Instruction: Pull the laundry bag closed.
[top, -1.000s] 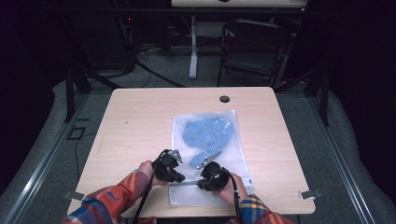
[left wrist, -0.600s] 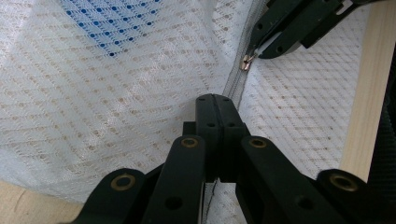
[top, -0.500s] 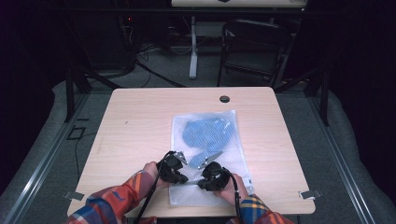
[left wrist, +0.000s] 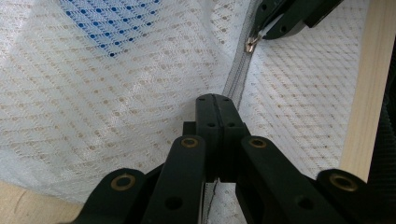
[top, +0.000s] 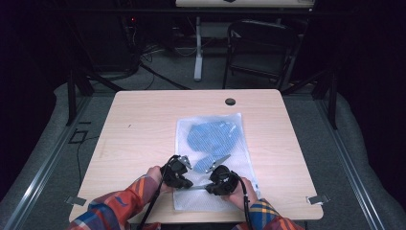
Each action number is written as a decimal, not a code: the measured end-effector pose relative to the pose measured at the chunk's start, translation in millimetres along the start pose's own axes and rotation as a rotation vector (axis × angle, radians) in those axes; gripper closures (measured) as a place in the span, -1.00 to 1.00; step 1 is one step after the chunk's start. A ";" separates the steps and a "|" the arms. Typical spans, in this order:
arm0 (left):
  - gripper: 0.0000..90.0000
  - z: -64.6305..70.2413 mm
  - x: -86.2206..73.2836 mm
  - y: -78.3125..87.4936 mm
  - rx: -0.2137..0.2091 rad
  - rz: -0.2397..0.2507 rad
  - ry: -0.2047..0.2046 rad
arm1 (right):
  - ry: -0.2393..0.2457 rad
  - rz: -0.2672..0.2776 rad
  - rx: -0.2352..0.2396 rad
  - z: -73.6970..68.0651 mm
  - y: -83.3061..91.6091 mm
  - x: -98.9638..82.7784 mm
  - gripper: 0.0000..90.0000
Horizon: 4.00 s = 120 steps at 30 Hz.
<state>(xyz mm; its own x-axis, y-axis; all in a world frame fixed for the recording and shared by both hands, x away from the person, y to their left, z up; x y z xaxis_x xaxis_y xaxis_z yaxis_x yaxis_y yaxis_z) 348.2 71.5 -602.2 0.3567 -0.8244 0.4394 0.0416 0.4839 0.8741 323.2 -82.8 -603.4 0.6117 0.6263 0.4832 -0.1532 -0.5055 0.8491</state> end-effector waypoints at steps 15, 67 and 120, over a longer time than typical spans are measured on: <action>1.00 -0.6 -0.1 0.1 -0.005 -0.001 0.000 | -0.010 -0.003 -0.010 6.4 12.0 -6.2 0.93; 1.00 21.5 36.3 -27.6 0.007 0.097 -0.099 | -0.032 -0.025 -0.026 18.4 19.4 -15.7 0.93; 1.00 19.8 34.7 -27.2 -0.013 0.102 -0.101 | -0.121 -0.047 -0.052 46.1 52.4 -45.9 0.93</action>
<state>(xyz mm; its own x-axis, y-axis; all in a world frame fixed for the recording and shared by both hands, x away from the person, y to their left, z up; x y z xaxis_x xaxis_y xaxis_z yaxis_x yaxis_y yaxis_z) 341.0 23.9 -606.6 0.2636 -0.7959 0.5451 0.0223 0.5700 0.8214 322.8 -165.4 -590.9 0.7076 0.5711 0.4161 -0.1600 -0.4440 0.8816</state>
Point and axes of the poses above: each handheld gripper's, and its own axes: y roughly backward along the jaws, x roughly out of its top, z roughly to its right, the point moved 5 cm from there along -y, roughly forward along the jaws, and after that the axes turned 3 degrees about -y, right-handed, at the moved point
